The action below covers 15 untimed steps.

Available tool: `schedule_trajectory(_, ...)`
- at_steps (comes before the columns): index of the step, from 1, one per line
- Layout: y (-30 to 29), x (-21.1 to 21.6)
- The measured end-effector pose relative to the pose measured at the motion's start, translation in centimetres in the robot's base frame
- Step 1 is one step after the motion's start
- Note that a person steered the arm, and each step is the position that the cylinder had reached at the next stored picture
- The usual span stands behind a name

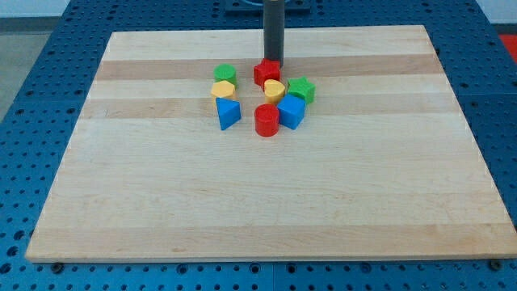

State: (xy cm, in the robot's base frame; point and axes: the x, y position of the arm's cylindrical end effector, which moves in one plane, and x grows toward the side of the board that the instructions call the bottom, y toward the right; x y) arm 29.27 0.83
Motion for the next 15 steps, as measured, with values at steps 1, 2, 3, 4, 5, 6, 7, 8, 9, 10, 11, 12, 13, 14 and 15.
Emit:
schedule_trajectory(1, 0.0, 0.1)
schedule_trajectory(2, 0.0, 0.1)
schedule_trajectory(3, 0.0, 0.1)
schedule_trajectory(4, 0.4, 1.6)
schedule_trajectory(5, 1.2, 1.9)
schedule_trajectory(6, 1.7, 1.7)
schedule_trajectory(7, 2.1, -0.5)
schedule_trajectory(8, -1.0, -3.1)
schedule_trajectory(9, -9.8, -3.1)
schedule_trajectory(10, -15.0, -2.1)
schedule_trajectory(11, -16.5, -0.6)
schedule_trajectory(12, -14.8, -0.3)
schedule_trajectory(13, -13.1, 0.4)
schedule_trajectory(14, -11.3, 1.8)
schedule_trajectory(15, -9.0, 3.0)
